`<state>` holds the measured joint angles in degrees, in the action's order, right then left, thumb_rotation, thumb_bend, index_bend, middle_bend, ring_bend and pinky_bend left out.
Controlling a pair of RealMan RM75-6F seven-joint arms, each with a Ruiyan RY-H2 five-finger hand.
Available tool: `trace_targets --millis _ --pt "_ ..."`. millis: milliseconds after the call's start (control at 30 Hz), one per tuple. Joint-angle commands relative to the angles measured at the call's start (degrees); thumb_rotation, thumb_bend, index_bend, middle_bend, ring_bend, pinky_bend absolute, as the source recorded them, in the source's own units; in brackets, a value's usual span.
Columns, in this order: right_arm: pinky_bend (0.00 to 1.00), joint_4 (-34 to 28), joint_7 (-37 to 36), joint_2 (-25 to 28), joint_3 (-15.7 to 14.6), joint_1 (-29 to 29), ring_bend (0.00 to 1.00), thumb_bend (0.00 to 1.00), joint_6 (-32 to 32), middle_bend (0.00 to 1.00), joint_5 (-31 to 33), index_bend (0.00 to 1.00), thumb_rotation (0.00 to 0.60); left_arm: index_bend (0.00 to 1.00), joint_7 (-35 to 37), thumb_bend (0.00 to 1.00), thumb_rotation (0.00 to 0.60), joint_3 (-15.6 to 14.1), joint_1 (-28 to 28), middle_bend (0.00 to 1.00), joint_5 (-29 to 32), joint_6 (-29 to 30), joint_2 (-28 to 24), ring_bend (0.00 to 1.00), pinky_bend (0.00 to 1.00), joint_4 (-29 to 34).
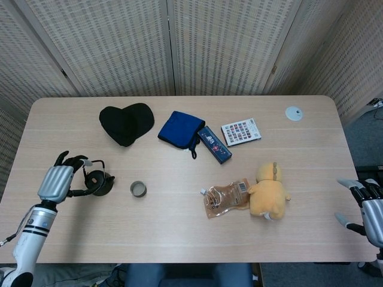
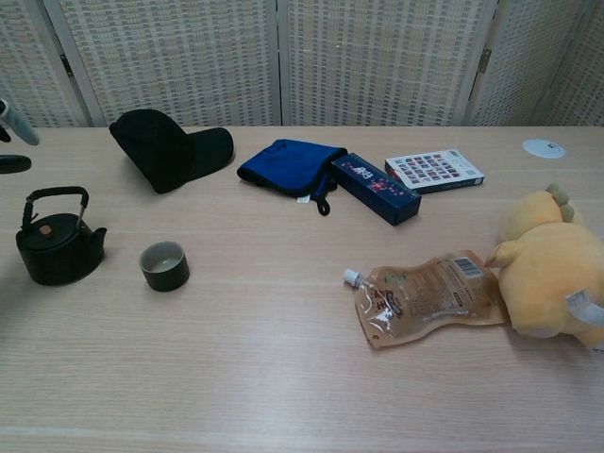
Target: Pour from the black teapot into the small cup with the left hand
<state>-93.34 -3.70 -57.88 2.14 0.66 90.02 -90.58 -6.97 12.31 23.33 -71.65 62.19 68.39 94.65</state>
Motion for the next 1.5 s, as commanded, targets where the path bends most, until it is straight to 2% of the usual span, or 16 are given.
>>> trace_targets --millis 33,100,300,533,867,1500 --pt "0.26 0.06 0.02 -0.01 0.04 0.09 0.23 0.11 -0.21 0.29 0.12 0.24 0.600 0.33 -0.73 0.13 0.235 1.19 2.88 0.23 3.30 -2.97 1.72 0.23 0.00 -3.43" --pt "0.26 0.14 0.01 0.02 0.09 0.19 0.23 0.11 -0.49 0.29 0.35 0.24 0.600 0.33 -1.46 0.13 0.218 1.48 4.03 0.23 4.63 -3.80 2.90 0.23 0.00 -5.63" --pt "0.26 0.28 -0.13 0.09 0.22 0.42 0.23 0.11 -1.02 0.29 0.73 0.24 0.600 0.33 -4.47 0.11 0.118 1.90 7.36 0.23 10.01 -7.46 6.17 0.23 0.00 -12.16" --pt "0.26 0.72 -0.47 0.09 0.23 0.13 0.23 0.11 -1.02 0.29 1.38 0.24 0.600 0.32 -9.61 0.07 0.007 1.19 10.42 0.23 16.63 -11.28 8.74 0.23 0.00 -17.39" --pt "0.26 1.35 -0.92 -0.09 0.22 -0.04 0.23 0.11 -1.29 0.29 1.91 0.24 0.600 0.32 -14.12 0.06 0.000 -0.59 12.93 0.24 22.93 -14.36 11.86 0.23 0.00 -22.92" --pt "0.26 2.76 -1.96 -0.78 0.45 0.02 0.23 0.11 -1.92 0.29 2.78 0.24 0.600 0.37 -14.87 0.06 0.000 -2.73 14.29 0.29 23.02 -14.87 14.24 0.24 0.00 -26.10"
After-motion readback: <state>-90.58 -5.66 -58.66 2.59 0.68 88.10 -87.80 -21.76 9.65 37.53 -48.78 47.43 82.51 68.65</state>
